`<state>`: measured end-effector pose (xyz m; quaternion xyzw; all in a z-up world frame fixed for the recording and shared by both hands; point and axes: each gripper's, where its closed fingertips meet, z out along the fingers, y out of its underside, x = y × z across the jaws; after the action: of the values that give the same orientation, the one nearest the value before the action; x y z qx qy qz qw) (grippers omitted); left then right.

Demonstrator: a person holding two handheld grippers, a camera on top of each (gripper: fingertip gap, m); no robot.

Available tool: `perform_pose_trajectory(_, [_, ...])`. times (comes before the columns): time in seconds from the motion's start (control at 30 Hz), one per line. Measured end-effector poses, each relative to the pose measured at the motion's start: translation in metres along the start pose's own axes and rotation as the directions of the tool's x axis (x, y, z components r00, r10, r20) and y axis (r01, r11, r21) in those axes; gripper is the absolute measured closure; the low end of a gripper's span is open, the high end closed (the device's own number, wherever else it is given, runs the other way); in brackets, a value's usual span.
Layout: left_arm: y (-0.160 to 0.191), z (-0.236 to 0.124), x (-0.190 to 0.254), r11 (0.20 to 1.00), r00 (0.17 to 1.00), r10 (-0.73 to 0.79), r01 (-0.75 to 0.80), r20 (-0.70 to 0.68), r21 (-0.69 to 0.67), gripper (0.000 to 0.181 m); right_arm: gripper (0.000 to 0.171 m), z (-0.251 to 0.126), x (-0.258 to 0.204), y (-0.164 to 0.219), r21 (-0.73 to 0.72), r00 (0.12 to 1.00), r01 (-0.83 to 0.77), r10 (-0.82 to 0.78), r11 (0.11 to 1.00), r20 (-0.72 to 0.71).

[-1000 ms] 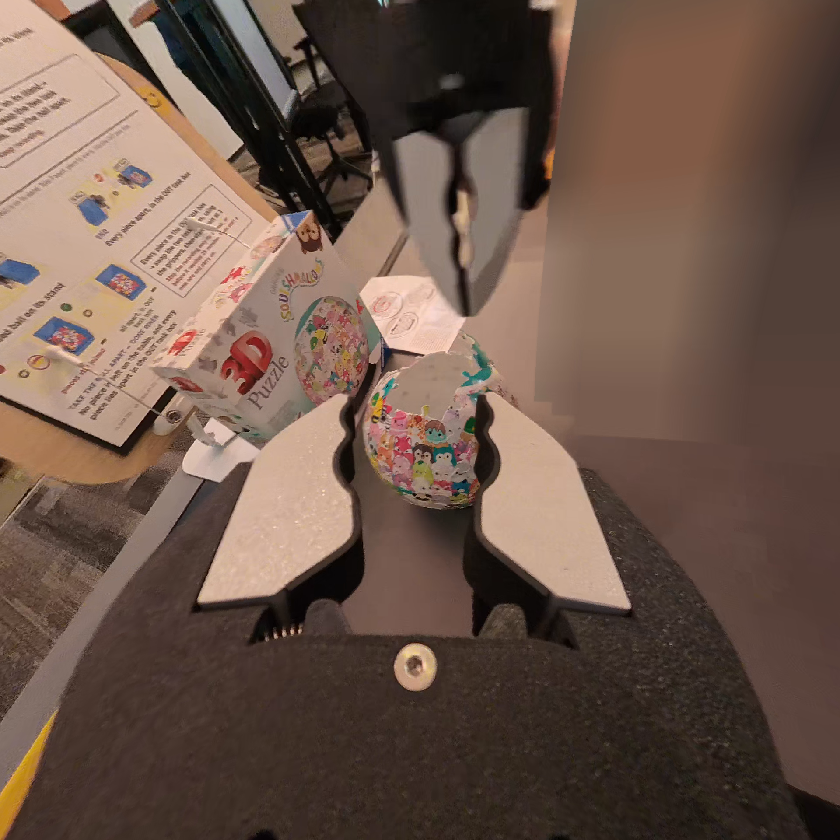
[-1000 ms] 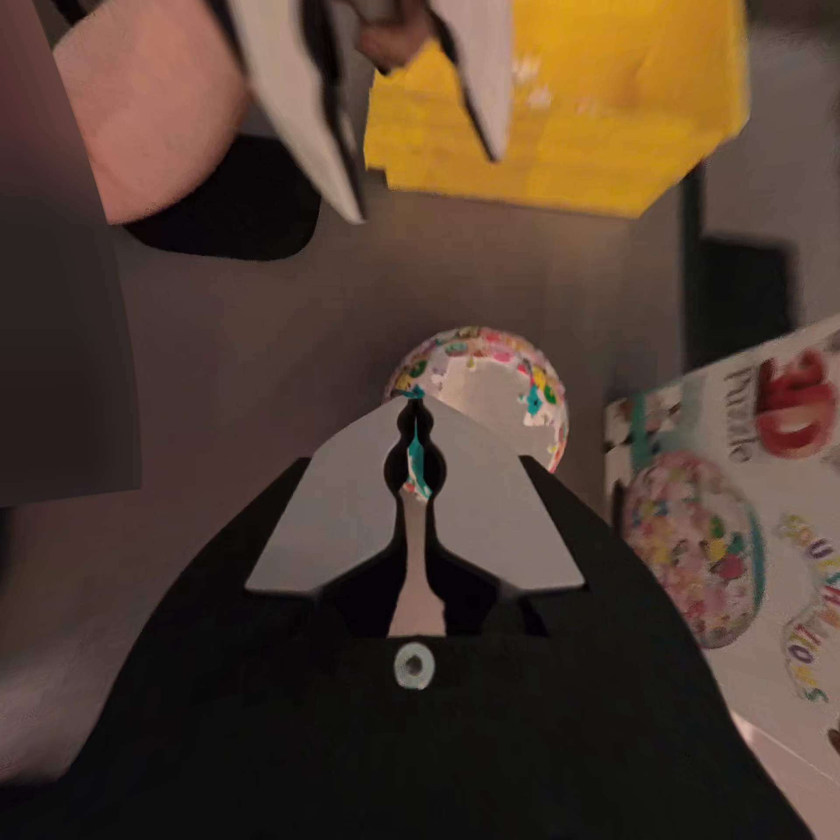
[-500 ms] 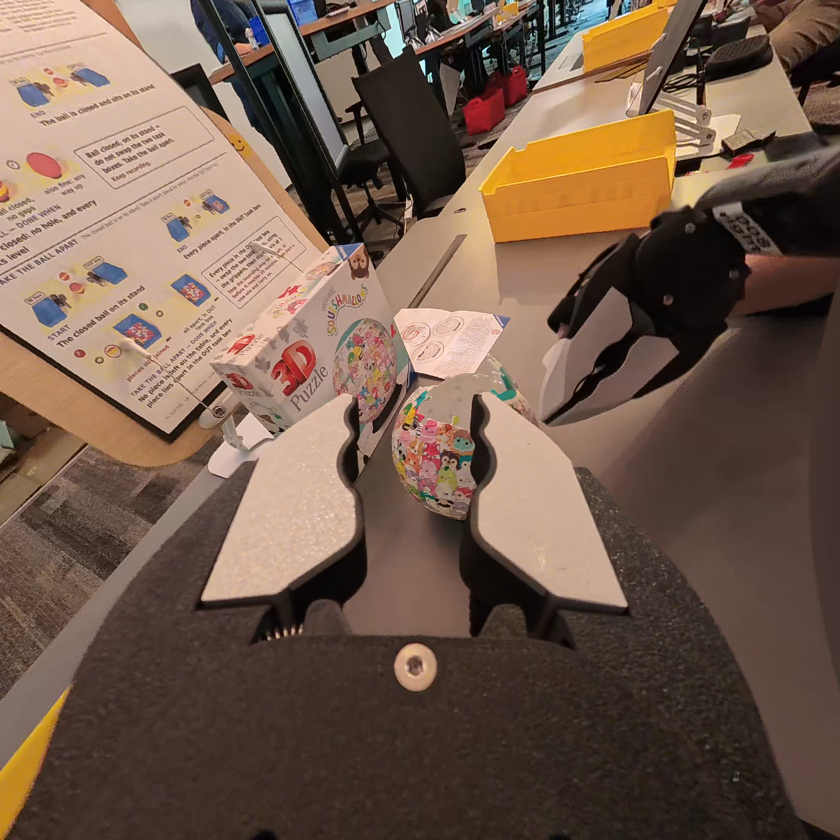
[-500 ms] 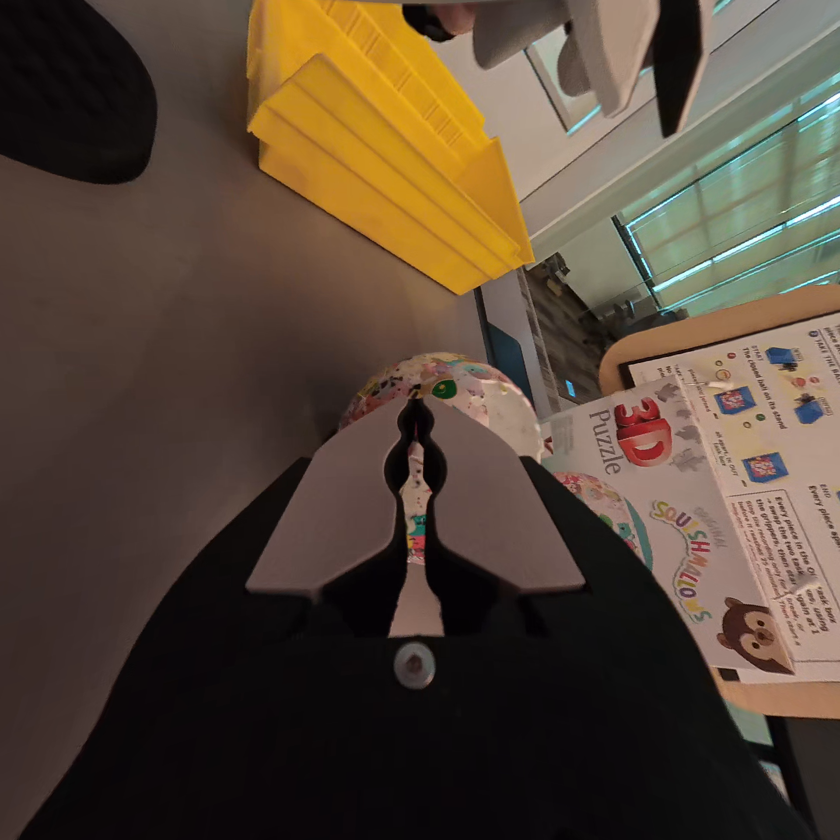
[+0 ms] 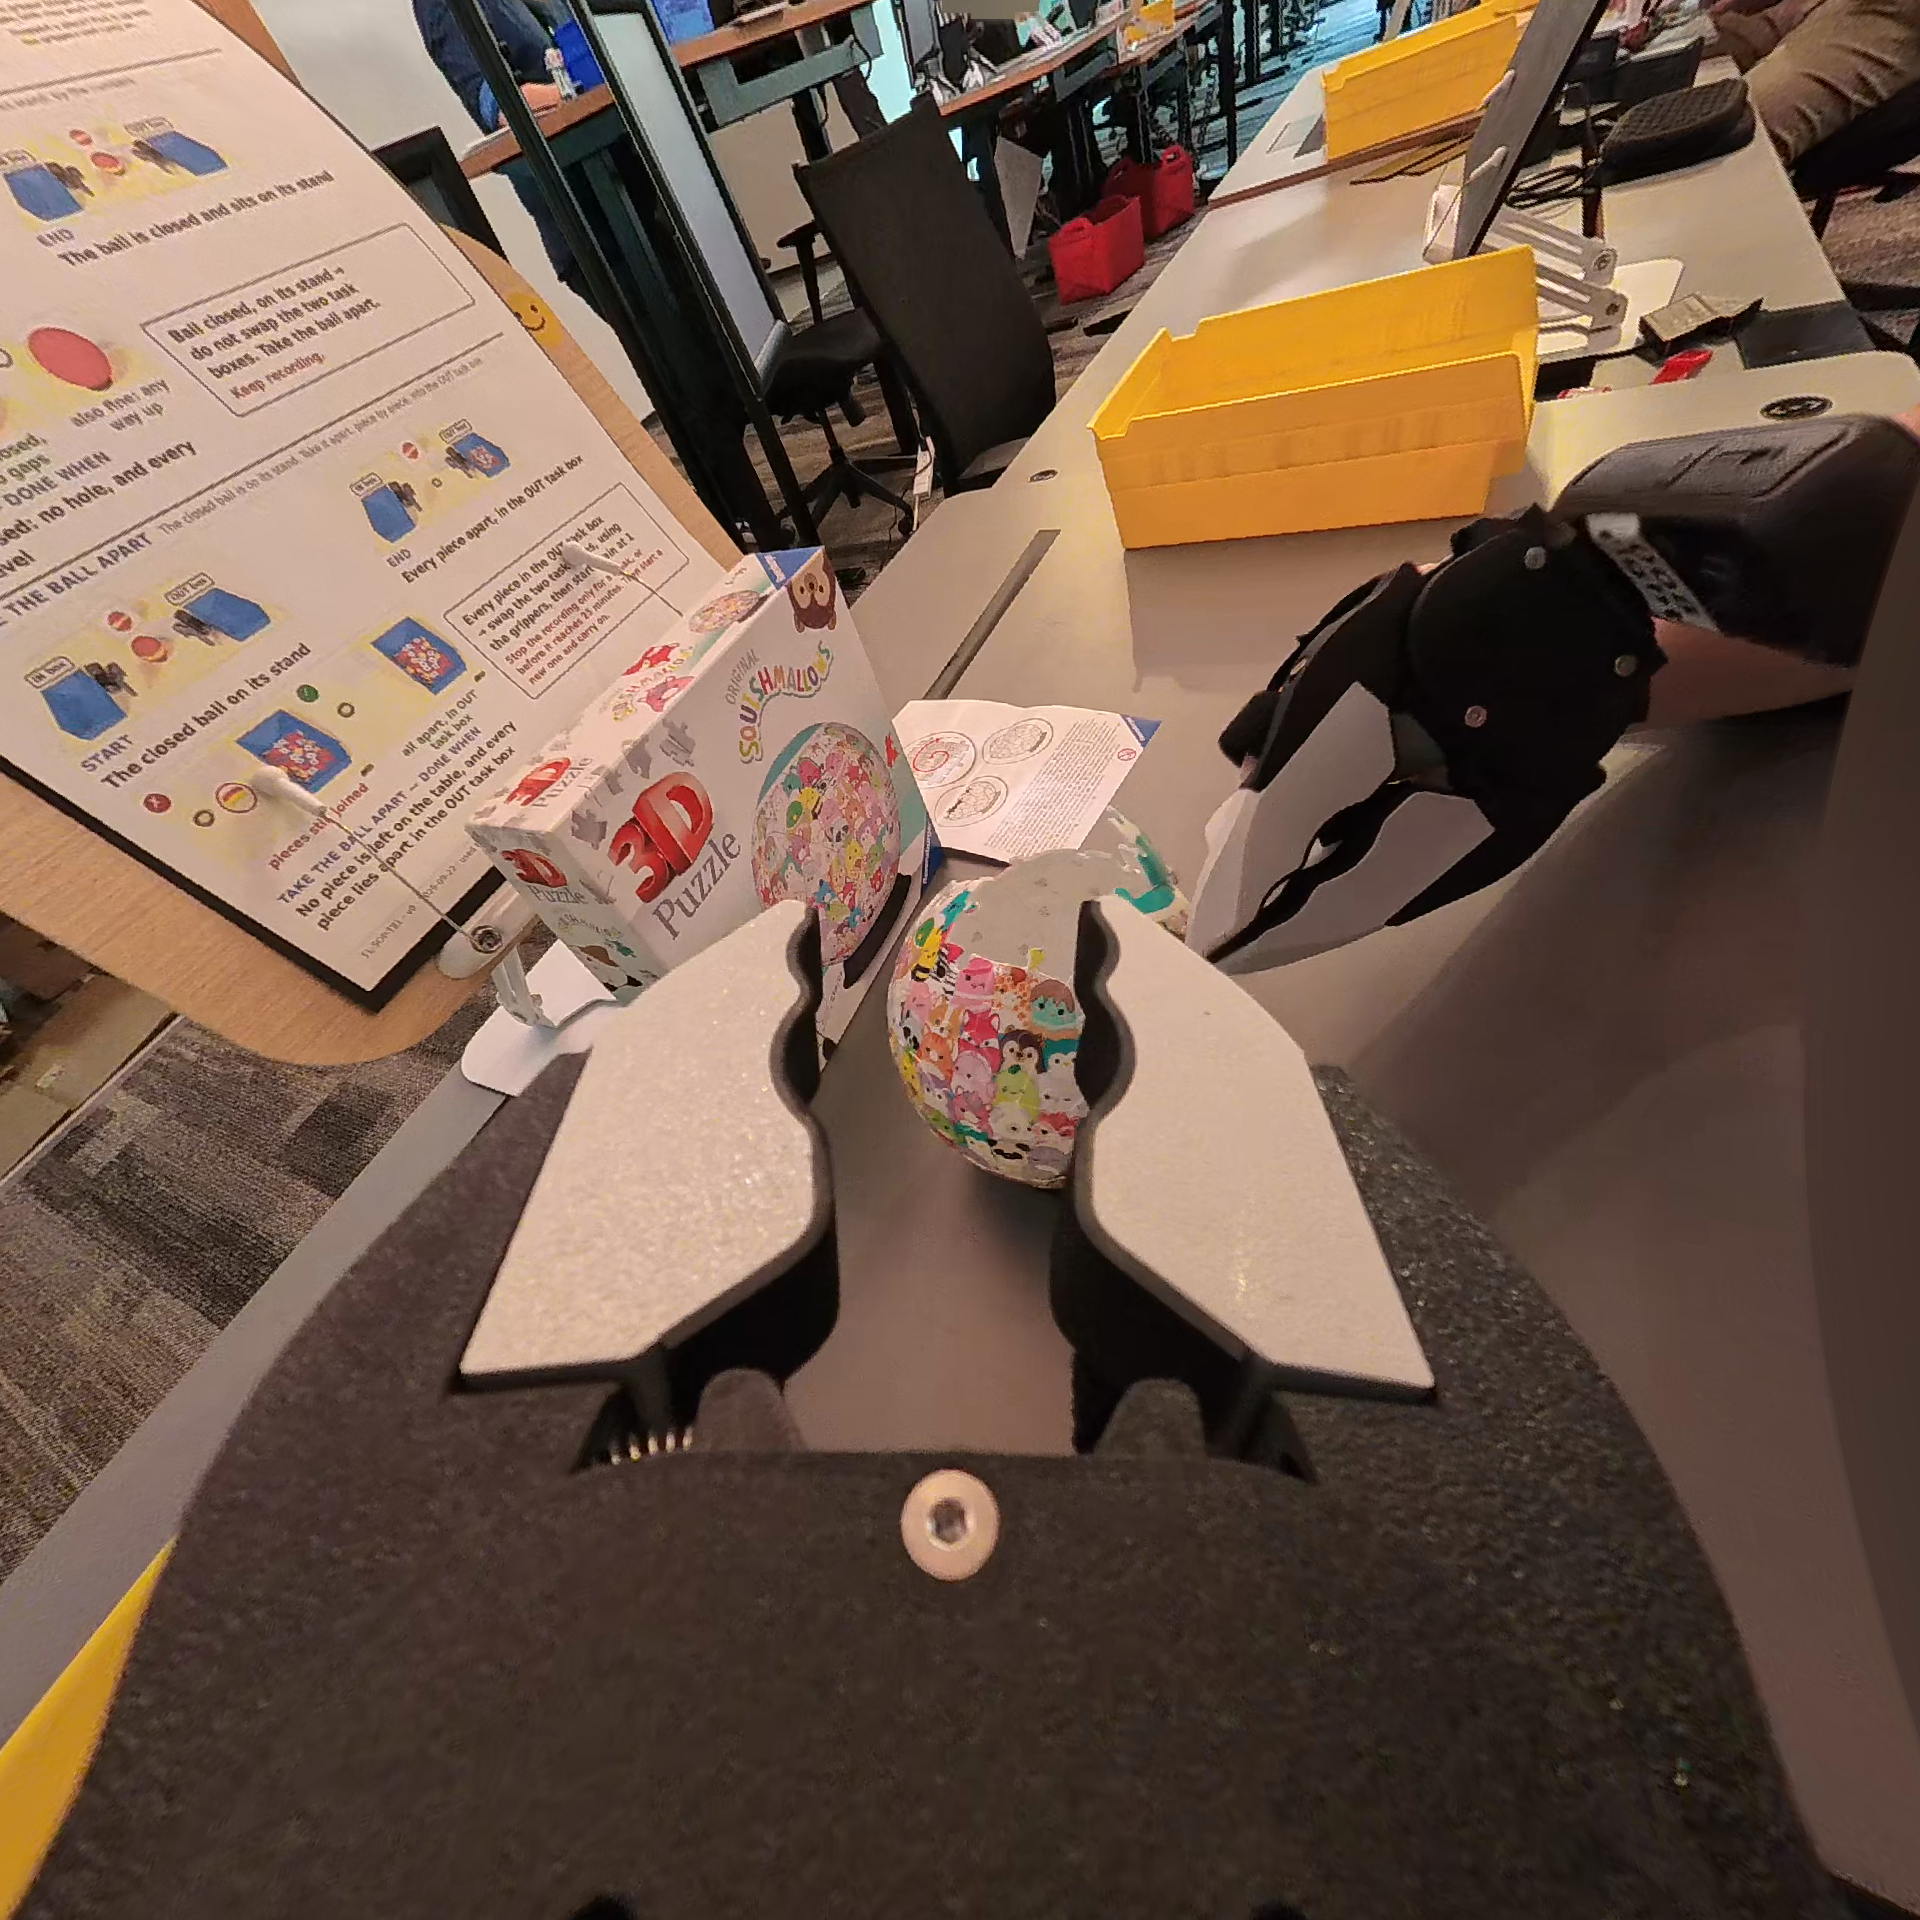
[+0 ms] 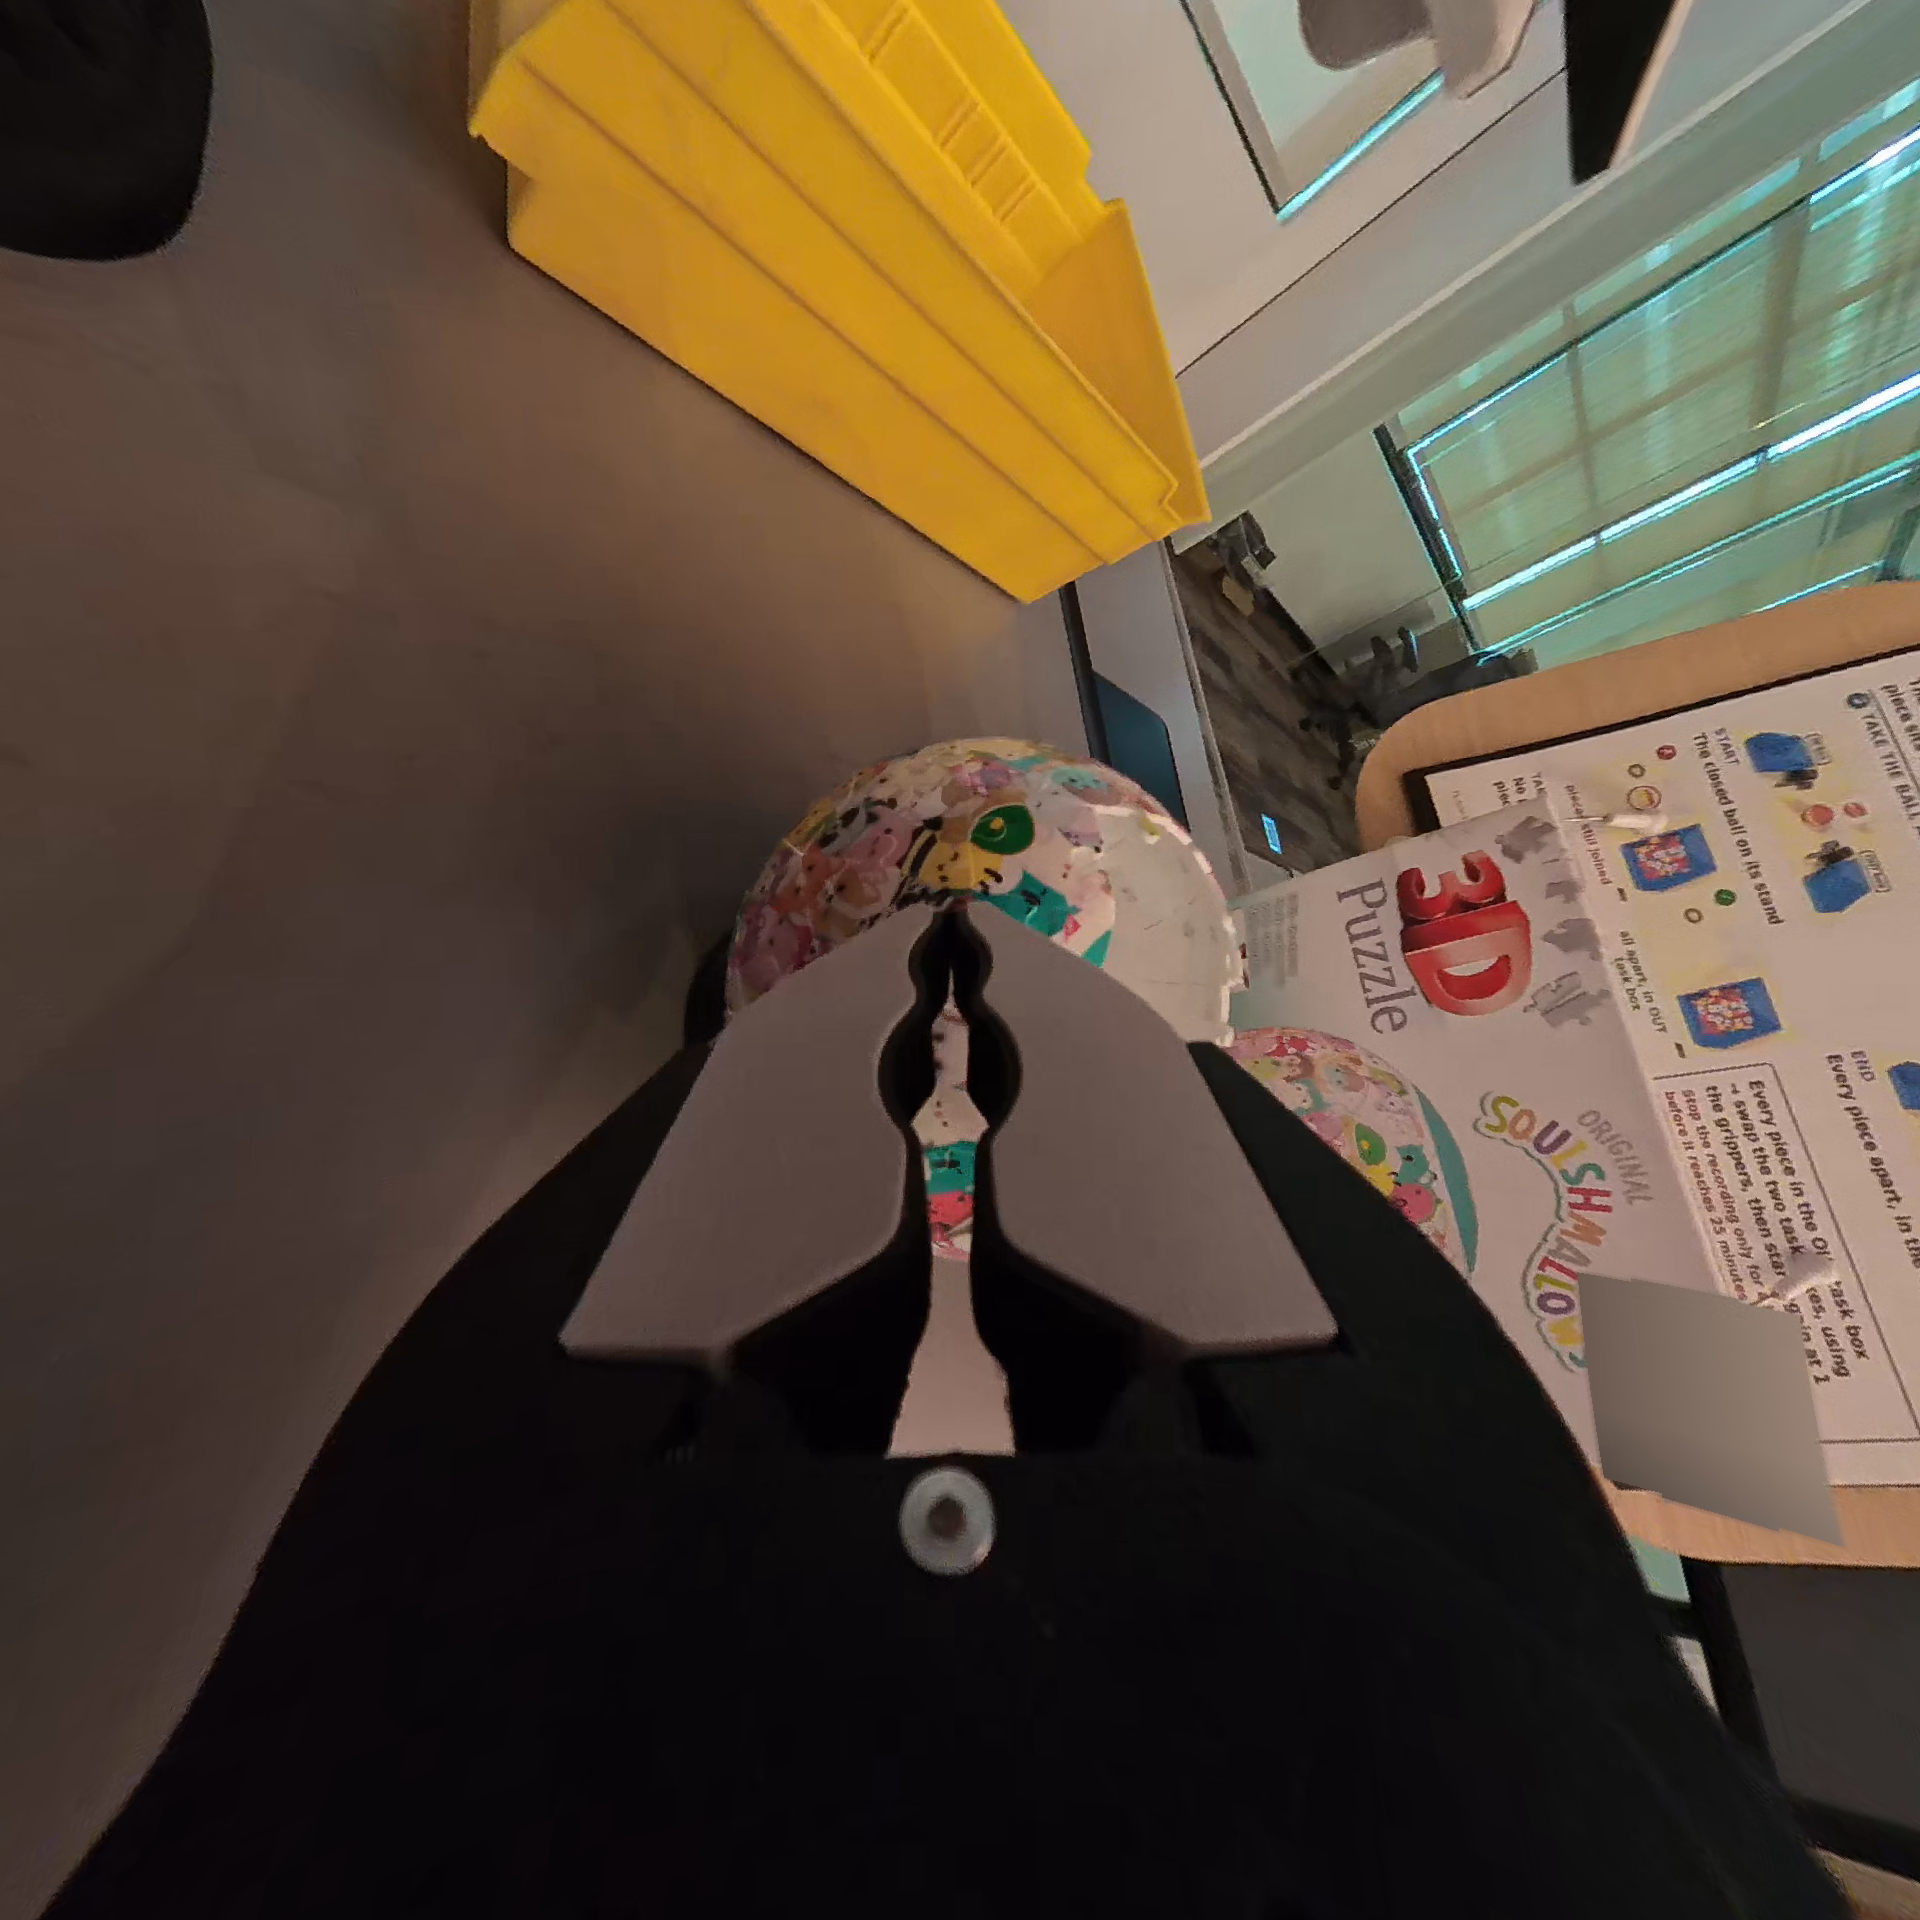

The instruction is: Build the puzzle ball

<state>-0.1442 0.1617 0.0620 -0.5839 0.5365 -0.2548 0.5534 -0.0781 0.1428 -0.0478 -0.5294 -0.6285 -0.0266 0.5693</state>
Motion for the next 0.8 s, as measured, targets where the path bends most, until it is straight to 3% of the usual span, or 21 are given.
perform_pose_trajectory(0.4, [-0.001, 0.002, 0.004, 1.0, 1.0, 0.01, -0.01, -0.007, -0.009, 0.135, 0.17, 0.003, -0.005, 0.0, -0.032, 1.0, 0.004, -0.004, 0.999, 0.022])
perform_pose_trajectory(0.5, [-0.002, 0.002, 0.004, 1.0, 1.0, 0.014, -0.014, -0.006, -0.012, 0.135, 0.17, -0.008, 0.003, -0.012, 0.02, 1.0, 0.02, -0.02, 1.0, -0.022])
perform_pose_trajectory(0.63, [-0.001, 0.001, 0.004, 1.0, 1.0, 0.014, -0.014, -0.003, -0.014, 0.135, 0.17, -0.032, 0.026, -0.014, 0.059, 0.99, -0.14, 0.141, 0.988, -0.014])
perform_pose_trajectory(0.8, [0.0, 0.005, 0.004, 1.0, 1.0, 0.006, -0.006, -0.001, -0.028, 0.135, 0.17, -0.038, 0.018, 0.012, 0.043, 0.905, -0.37, 0.349, 0.928, 0.244])
